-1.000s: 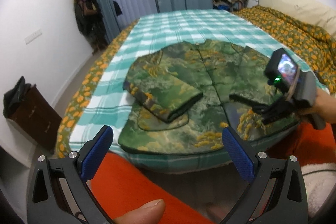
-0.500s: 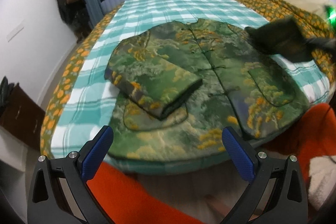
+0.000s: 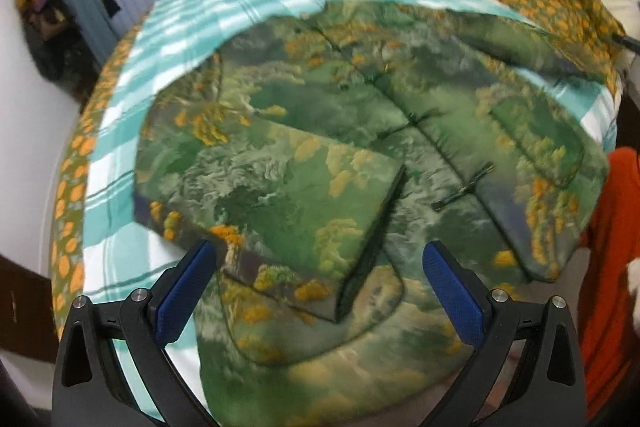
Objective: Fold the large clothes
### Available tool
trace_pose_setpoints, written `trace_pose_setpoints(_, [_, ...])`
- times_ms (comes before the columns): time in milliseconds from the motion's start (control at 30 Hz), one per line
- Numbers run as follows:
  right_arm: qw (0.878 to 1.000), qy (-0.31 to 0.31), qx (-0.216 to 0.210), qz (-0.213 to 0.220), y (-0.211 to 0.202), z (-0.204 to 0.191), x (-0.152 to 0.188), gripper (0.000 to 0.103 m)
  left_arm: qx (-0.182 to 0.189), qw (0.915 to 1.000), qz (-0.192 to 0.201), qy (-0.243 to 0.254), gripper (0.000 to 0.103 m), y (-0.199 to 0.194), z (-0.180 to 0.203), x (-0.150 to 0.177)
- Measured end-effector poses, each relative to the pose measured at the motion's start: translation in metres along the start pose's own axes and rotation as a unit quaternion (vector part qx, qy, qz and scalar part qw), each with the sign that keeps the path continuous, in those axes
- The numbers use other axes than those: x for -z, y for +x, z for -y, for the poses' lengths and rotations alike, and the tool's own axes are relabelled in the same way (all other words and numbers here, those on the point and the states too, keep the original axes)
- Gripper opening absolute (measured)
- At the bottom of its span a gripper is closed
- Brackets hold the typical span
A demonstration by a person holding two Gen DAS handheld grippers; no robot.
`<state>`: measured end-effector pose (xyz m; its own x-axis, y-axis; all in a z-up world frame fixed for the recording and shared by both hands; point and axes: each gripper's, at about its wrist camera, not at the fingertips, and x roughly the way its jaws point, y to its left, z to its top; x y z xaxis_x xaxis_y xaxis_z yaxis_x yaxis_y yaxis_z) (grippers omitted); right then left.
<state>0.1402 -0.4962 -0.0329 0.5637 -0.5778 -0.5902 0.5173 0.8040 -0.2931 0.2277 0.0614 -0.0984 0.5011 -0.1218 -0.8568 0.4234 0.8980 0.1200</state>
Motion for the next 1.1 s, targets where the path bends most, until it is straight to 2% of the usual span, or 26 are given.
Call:
trace_pose_setpoints(33, [1.0,0.007,-0.009,0.001,-0.005,-0.002,0.005,0.054,0.005,0.9998,-0.011,0.015,0.103,0.011,0.002,-0.002])
trace_pose_setpoints(133, [0.997,0.016,-0.071,0.006,-0.025,-0.029,0.018,0.055,0.009,0.9978,-0.036,0.055,0.103,0.04,0.009,-0.002])
trace_pose_setpoints(233, [0.99,0.012,-0.137,0.011,-0.048,-0.068,0.035,0.055,-0.012,0.9944,-0.068,0.08,0.103,0.073,0.015,0.002])
trace_pose_setpoints(267, [0.988,0.009,-0.153,0.012,-0.052,-0.078,0.04,0.055,-0.013,0.9943,-0.074,0.075,0.101,0.081,0.012,0.003])
trace_pose_setpoints(333, [0.98,-0.007,-0.199,0.014,-0.071,-0.11,0.05,0.055,0.022,0.996,-0.077,0.041,0.076,0.082,0.001,0.004])
trace_pose_setpoints(400, [0.973,-0.022,-0.23,0.018,-0.086,-0.134,0.058,0.055,0.053,0.9962,-0.069,0.002,0.018,0.075,-0.013,0.003])
trace_pose_setpoints(433, [0.969,-0.03,-0.245,0.023,-0.094,-0.146,0.063,0.055,0.067,0.9955,-0.064,-0.016,0.011,0.069,-0.02,0.003])
trace_pose_setpoints(533, [0.962,-0.046,-0.268,0.027,-0.108,-0.169,0.074,0.055,0.055,0.996,-0.02,-0.067,0.011,0.03,-0.047,0.004])
trace_pose_setpoints(633, [0.956,-0.065,-0.285,0.033,-0.118,-0.187,0.08,0.055,0.031,0.9892,0.033,-0.139,0.01,-0.02,-0.099,0.009])
trace_pose_setpoints(733, [0.953,-0.075,-0.29,0.042,-0.125,-0.193,0.081,0.055,-0.02,0.9749,0.072,-0.21,0.012,-0.065,-0.163,0.024])
trace_pose_setpoints(800, [0.954,-0.075,-0.288,0.044,-0.127,-0.191,0.079,0.055,-0.065,0.9617,0.079,-0.254,0.016,-0.085,-0.206,0.041])
trace_pose_setpoints(900, [0.955,-0.069,-0.284,0.04,-0.12,-0.185,0.073,0.055,-0.126,0.9334,0.075,-0.327,0.02,-0.099,-0.261,0.071])
trace_pose_setpoints(933, [0.956,-0.068,-0.282,0.037,-0.118,-0.184,0.072,0.055,-0.153,0.9213,0.07,-0.351,0.021,-0.104,-0.277,0.086])
trace_pose_setpoints(1033, [0.959,-0.062,-0.275,0.017,-0.105,-0.174,0.069,0.055,-0.198,0.8968,0.061,-0.391,0.021,-0.113,-0.295,0.117])
trace_pose_setpoints(1067, [0.961,-0.059,-0.271,0.011,-0.1,-0.169,0.068,0.055,-0.201,0.8909,0.061,-0.403,0.027,-0.114,-0.297,0.125])
trace_pose_setpoints(1100, [0.962,-0.057,-0.266,0.006,-0.097,-0.164,0.068,0.055,-0.197,0.8858,0.061,-0.416,0.038,-0.115,-0.299,0.134])
